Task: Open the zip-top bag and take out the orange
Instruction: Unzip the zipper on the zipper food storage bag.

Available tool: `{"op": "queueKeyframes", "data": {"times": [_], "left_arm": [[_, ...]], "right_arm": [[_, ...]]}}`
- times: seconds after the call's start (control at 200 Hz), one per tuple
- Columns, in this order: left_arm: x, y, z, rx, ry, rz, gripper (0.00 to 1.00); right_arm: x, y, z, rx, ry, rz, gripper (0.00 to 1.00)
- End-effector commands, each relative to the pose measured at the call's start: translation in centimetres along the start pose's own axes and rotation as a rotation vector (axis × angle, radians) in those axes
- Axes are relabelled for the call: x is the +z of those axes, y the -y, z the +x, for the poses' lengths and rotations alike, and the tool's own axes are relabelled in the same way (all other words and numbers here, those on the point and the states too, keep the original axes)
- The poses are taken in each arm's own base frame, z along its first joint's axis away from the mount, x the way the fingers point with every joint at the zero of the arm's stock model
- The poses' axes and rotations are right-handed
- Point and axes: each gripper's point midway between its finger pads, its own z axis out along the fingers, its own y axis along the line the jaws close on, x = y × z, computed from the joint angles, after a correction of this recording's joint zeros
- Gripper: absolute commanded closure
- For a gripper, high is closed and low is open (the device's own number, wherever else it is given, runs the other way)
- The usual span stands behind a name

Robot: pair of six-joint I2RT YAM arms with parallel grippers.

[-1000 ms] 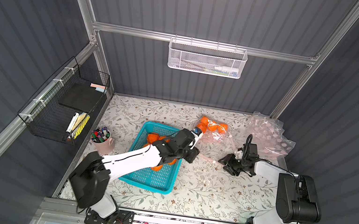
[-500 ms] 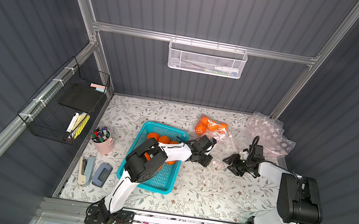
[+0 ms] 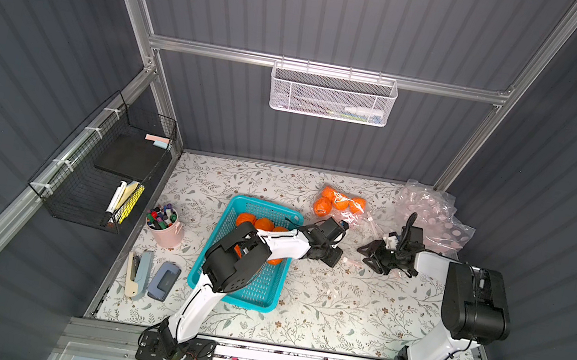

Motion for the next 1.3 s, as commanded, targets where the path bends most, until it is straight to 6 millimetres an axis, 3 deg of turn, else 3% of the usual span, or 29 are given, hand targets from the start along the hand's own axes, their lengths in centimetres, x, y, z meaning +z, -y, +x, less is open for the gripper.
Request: {"op": "queueKeyframes", "data": {"times": [0.0,0.245,0.41,0.625,0.965,1.296], "left_arm": [[2.0,-1.7,3.9,-0.030,-0.117,-0.051,0.79],[2.1,-1.8,4.2,-0.031,-0.122,-0.044,0.80],[2.1,-1.7,4.1,-0.028,-0.120,-0.043,0.80],[1.8,-1.7,4.1,-0.023,-0.118,-0.045,0.80],[1.9,-1.7,4.1,-0.024,-0.116,-0.043,0.80],[1.9,-1.6,4.1,-0.019,-0.113,-0.036,0.80]], "right_arm": [[1.2,0.4,1.6,0.077,-0.087,-0.028,0.49],[0.5,-3.3,1.8,0.105,-0.116,-0.208,0.50],[-0.1,-4.3,2.3,0.096,-0.120,-0.242,0.51],[-0.5,-3.5,4.0,0.081,-0.136,-0.224,0.52],[-2.1,-4.1,5.4,0.039,-0.145,-0.230,0.52],[-0.9,-1.7,5.6,0.027,-0.149,-0.122,0.54]]}}
